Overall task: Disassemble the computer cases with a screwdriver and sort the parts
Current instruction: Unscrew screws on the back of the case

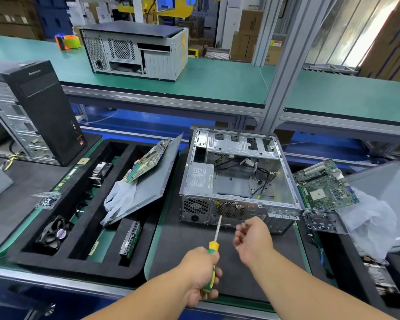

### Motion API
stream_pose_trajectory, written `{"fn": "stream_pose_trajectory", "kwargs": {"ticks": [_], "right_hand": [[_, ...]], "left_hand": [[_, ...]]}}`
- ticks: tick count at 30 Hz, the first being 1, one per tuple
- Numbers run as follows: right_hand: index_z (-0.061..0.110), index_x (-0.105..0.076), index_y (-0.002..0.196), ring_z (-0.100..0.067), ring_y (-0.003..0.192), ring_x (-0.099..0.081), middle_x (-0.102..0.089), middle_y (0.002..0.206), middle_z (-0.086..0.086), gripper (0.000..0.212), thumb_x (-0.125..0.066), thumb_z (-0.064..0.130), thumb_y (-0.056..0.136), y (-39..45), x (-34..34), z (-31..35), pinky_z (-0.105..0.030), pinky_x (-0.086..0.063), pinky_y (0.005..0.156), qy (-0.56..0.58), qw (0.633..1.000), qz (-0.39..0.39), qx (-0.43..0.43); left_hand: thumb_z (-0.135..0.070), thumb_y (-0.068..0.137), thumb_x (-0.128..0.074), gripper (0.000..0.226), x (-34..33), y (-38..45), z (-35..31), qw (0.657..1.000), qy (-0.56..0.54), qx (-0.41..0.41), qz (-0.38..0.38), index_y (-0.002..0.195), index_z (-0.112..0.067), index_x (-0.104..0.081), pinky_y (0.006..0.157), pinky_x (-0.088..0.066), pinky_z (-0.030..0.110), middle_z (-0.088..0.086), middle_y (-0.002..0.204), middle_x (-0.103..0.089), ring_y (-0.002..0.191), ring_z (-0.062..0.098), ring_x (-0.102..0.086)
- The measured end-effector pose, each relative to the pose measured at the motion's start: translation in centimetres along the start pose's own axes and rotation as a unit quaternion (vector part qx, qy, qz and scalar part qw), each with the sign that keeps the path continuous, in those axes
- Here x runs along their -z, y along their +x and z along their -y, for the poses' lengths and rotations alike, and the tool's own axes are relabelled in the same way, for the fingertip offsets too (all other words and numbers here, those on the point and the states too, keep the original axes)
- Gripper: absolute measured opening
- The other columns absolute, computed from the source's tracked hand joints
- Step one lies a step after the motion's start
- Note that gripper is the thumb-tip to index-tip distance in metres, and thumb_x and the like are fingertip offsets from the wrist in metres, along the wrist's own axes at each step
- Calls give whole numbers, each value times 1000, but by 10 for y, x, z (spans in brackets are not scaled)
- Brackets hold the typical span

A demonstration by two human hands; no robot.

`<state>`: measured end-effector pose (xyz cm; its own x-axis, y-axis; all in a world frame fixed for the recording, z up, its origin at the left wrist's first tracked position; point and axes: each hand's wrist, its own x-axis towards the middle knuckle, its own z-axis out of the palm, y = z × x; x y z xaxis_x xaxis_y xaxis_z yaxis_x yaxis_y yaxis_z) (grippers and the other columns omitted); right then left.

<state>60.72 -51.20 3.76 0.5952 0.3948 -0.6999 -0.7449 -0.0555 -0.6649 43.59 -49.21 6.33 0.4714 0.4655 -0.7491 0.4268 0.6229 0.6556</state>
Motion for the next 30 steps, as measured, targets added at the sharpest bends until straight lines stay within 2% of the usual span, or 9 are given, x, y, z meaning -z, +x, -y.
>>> {"fn": "stream_pose_trajectory", "kwargs": {"ticks": [3,6,10,15,23,30], "right_hand": [[9,-58,74,-19,49,-44,-60,63,-10,14,-44,10,77,0,11,-4,-25,-36,49,32,998,52,-6],[4,-67,92,-17,52,-45,-64,67,-11,28,-40,9,88,3,7,-5,-25,-37,49,-34,997,65,-7],[2,-72,101,-11,47,-37,-59,59,-4,21,-57,16,95,10,-8,-13,-23,-29,43,-164,984,74,6],[8,-74,89,-10,45,-38,-58,67,-6,5,-71,11,92,18,-21,-32,-22,-29,41,-251,963,91,34],[6,-74,98,-6,42,-38,-65,62,-4,6,-69,7,95,26,-26,-39,-20,-29,39,-192,976,97,14],[5,-74,97,-6,41,-39,-64,61,-4,12,-62,3,97,30,-26,-41,-20,-30,39,-192,977,98,13]], "left_hand": [[-34,107,-47,17,-1,5,1,1000,-7,7,-4,112,-22,-57,67,-60,36,7,89,-65,77,21,-57],[-29,106,-47,14,-4,10,1,1000,-21,8,-10,111,-20,-58,66,-59,37,10,90,-64,76,23,-57],[-15,101,-44,15,-7,13,3,999,-31,18,-24,109,-13,-56,64,-58,37,13,89,-63,74,25,-56],[-11,101,-39,20,-10,17,5,999,-23,13,-28,113,-18,-53,65,-61,38,13,95,-60,81,26,-58],[-7,102,-48,22,-1,28,12,999,15,-21,-29,118,-21,-55,62,-59,35,17,107,-64,81,27,-66],[-8,102,-56,22,1,29,13,997,45,-42,-45,119,-21,-55,53,-57,32,18,111,-65,76,26,-68]]}}
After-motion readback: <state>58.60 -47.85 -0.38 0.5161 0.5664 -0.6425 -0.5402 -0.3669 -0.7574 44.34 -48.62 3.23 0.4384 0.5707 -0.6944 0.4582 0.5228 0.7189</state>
